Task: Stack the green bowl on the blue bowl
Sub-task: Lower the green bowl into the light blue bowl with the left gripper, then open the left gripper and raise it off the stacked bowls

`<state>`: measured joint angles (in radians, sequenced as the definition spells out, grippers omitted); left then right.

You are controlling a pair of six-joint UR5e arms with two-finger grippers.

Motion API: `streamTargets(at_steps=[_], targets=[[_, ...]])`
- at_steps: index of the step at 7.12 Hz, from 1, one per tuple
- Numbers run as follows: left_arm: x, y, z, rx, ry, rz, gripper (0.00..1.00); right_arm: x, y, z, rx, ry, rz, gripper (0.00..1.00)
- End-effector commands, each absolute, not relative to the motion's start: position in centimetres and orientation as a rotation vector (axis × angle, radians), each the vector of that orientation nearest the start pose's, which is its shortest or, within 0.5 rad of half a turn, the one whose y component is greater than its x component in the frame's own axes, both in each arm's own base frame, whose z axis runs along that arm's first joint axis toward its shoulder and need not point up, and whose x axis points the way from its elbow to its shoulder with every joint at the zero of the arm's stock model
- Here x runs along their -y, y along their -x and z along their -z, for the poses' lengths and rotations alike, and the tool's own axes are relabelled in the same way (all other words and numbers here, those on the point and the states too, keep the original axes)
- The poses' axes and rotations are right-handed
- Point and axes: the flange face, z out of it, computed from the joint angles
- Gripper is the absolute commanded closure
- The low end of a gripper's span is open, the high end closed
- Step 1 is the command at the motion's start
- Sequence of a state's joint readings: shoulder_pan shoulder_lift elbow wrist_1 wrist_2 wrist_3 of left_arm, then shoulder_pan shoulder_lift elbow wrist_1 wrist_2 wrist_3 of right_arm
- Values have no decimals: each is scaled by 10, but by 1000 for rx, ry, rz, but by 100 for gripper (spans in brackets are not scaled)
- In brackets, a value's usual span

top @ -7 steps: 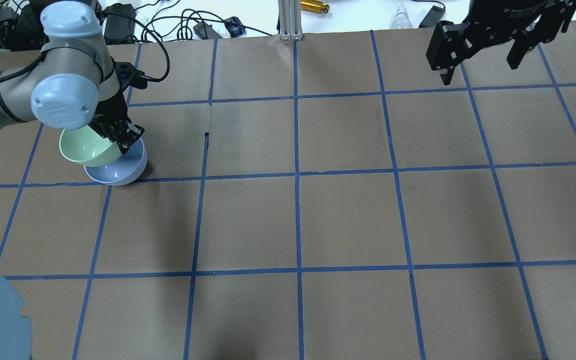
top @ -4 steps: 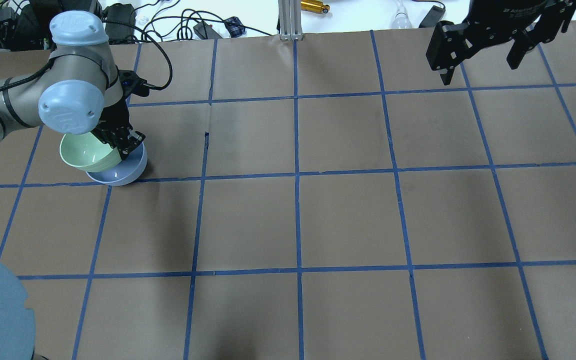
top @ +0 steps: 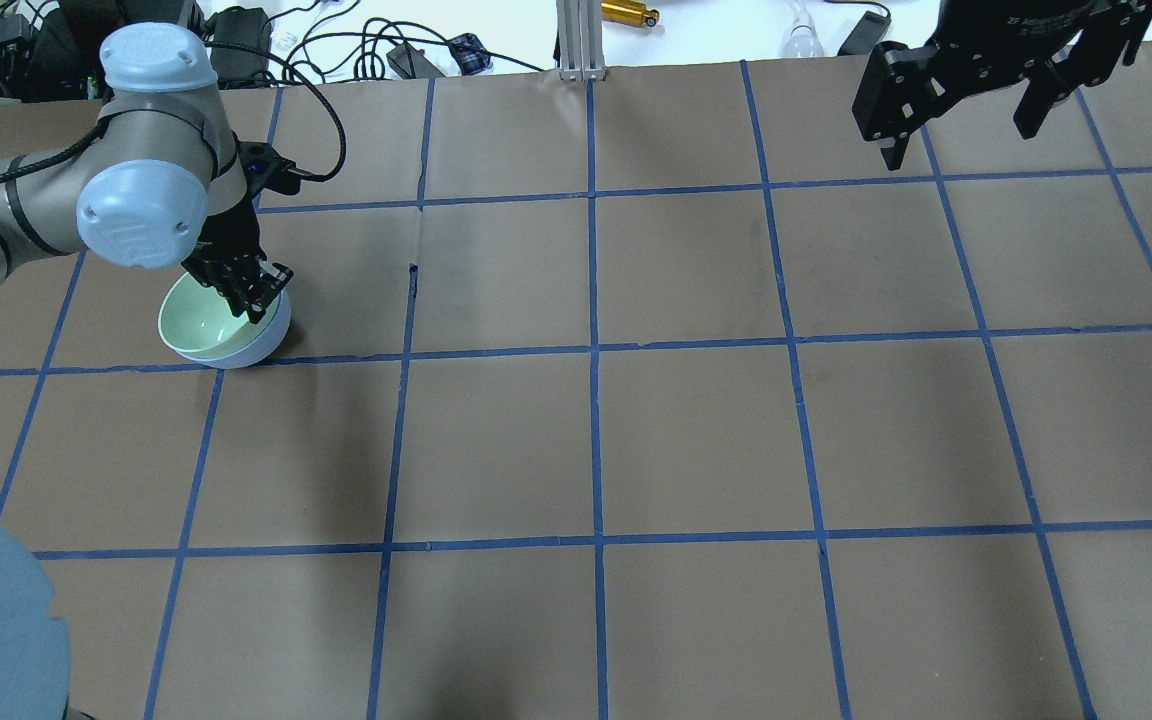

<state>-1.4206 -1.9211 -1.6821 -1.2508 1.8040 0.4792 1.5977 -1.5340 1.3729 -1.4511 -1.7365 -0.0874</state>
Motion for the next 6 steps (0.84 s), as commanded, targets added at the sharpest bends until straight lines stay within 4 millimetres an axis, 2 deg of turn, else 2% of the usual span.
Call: streamTargets(at_steps=[1, 3, 4, 6], targets=[[591, 27, -290, -2899, -512, -274, 0, 503, -130, -556, -3303, 182, 60, 0], [587, 45, -319, -2954, -457, -165, 0, 503, -130, -556, -3303, 182, 60, 0], [577, 55, -334, -3017, -334, -162, 0, 503, -131, -556, -3303, 184, 60, 0], [559, 99, -385, -3079, -221, -113, 0, 503, -131, -556, -3303, 184, 60, 0]])
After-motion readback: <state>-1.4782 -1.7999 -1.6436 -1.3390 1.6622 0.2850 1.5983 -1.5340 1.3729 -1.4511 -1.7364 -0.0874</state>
